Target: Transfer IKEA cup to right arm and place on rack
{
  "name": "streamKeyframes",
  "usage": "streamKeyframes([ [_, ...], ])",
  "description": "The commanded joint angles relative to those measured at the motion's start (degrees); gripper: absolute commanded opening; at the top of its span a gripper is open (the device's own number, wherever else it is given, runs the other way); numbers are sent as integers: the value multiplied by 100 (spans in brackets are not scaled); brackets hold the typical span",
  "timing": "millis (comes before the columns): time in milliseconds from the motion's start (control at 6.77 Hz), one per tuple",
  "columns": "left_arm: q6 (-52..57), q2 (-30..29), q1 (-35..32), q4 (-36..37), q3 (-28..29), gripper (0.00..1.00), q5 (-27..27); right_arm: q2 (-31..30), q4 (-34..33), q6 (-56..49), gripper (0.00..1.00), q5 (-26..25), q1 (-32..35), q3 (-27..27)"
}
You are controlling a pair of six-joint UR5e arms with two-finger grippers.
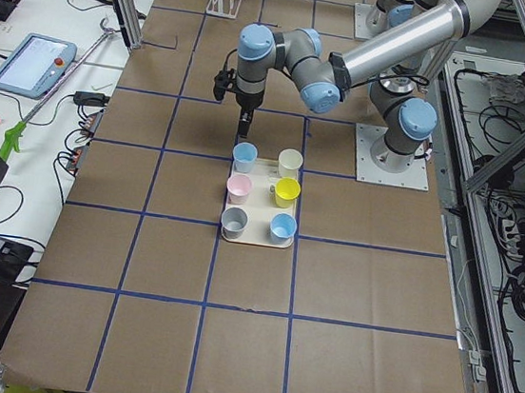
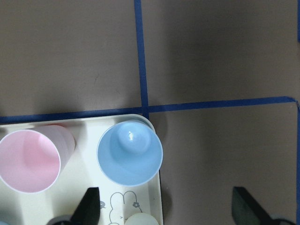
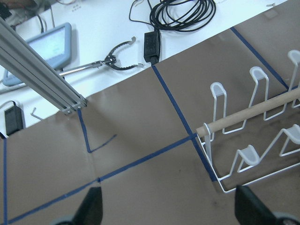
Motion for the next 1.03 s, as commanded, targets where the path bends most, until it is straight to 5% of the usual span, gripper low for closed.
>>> streamKeyframes([
  [0, -23, -334, -1, 604, -307, 99, -25, -457, -575, 800, 100, 958, -11, 493],
  [295, -59, -449, -1, 1035, -737, 99, -8, -722, -592, 828, 100, 2462, -47, 976],
  [886, -41, -546, 8, 1458, -1020, 99, 54, -644, -962, 2875, 100, 2917, 15, 1171],
])
